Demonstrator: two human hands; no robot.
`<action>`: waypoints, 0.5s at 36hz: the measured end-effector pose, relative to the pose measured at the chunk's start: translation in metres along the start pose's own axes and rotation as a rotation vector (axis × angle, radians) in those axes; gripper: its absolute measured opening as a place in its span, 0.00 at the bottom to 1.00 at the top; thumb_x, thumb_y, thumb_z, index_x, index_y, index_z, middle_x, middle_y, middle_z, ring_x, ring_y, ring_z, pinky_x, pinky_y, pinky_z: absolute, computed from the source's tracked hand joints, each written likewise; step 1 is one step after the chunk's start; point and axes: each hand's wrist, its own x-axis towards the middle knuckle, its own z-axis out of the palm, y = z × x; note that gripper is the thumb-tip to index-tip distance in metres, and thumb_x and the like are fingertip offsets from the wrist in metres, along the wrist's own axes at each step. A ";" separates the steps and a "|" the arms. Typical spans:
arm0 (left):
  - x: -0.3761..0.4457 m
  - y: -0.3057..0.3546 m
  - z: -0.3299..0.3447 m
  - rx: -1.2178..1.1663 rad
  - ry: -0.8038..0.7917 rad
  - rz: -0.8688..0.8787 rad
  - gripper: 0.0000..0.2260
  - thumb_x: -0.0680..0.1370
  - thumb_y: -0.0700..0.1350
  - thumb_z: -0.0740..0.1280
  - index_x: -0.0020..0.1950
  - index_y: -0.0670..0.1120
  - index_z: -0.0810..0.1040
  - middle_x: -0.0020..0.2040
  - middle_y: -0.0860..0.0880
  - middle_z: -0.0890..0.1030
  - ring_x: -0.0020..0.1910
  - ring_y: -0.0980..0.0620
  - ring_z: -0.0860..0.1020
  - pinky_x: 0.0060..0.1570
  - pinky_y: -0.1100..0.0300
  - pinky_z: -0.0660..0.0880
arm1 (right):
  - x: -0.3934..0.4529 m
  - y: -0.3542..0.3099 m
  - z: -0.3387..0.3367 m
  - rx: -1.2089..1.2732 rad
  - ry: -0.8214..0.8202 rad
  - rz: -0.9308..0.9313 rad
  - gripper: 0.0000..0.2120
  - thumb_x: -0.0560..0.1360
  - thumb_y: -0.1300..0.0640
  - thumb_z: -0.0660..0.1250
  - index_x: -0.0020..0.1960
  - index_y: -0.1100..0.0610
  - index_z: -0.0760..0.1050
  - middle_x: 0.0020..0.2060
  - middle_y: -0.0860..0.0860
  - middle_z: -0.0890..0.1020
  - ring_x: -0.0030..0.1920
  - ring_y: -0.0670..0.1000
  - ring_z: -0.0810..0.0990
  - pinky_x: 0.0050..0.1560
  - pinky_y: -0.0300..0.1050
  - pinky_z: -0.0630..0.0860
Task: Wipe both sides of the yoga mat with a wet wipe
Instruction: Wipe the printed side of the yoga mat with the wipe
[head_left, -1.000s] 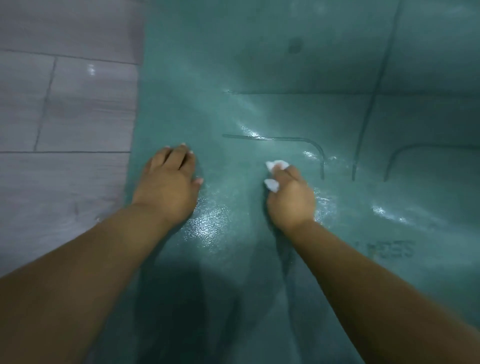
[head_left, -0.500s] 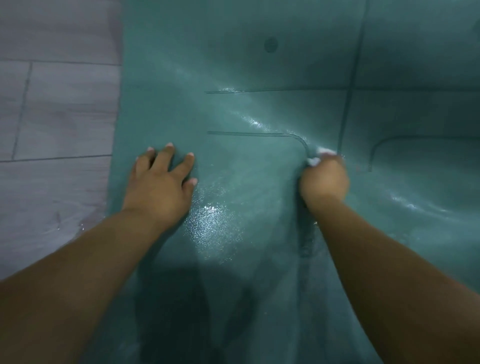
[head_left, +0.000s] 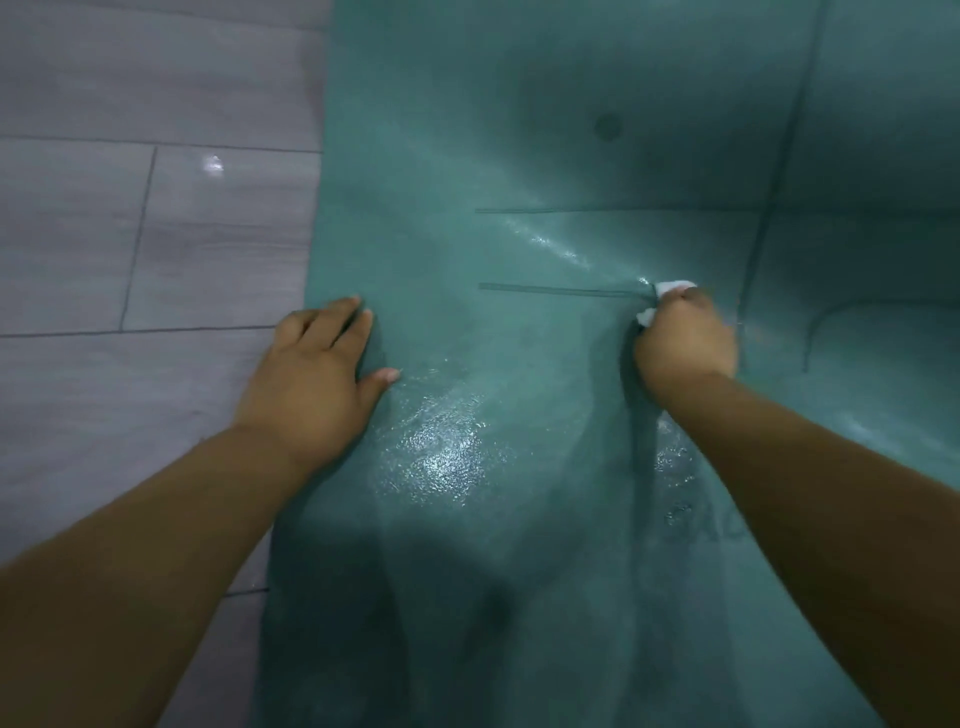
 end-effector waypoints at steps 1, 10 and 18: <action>0.000 -0.001 0.001 -0.005 0.007 0.015 0.28 0.77 0.54 0.64 0.72 0.39 0.66 0.74 0.44 0.64 0.68 0.38 0.63 0.70 0.52 0.57 | -0.007 -0.021 0.005 0.071 -0.004 0.013 0.18 0.79 0.58 0.57 0.68 0.57 0.68 0.68 0.55 0.68 0.60 0.59 0.75 0.59 0.46 0.69; -0.013 -0.046 -0.007 0.043 0.002 0.095 0.26 0.76 0.56 0.55 0.62 0.40 0.78 0.64 0.45 0.77 0.51 0.35 0.76 0.55 0.44 0.70 | -0.113 -0.141 0.033 0.232 -0.058 -1.130 0.18 0.66 0.57 0.72 0.56 0.58 0.79 0.53 0.52 0.81 0.34 0.55 0.81 0.26 0.38 0.70; -0.026 -0.065 -0.015 -0.037 0.063 0.090 0.22 0.73 0.46 0.58 0.67 0.52 0.75 0.68 0.54 0.73 0.54 0.51 0.60 0.41 0.61 0.46 | -0.040 -0.082 0.022 0.297 0.049 -0.082 0.21 0.77 0.62 0.56 0.69 0.52 0.68 0.68 0.50 0.68 0.62 0.55 0.74 0.61 0.46 0.69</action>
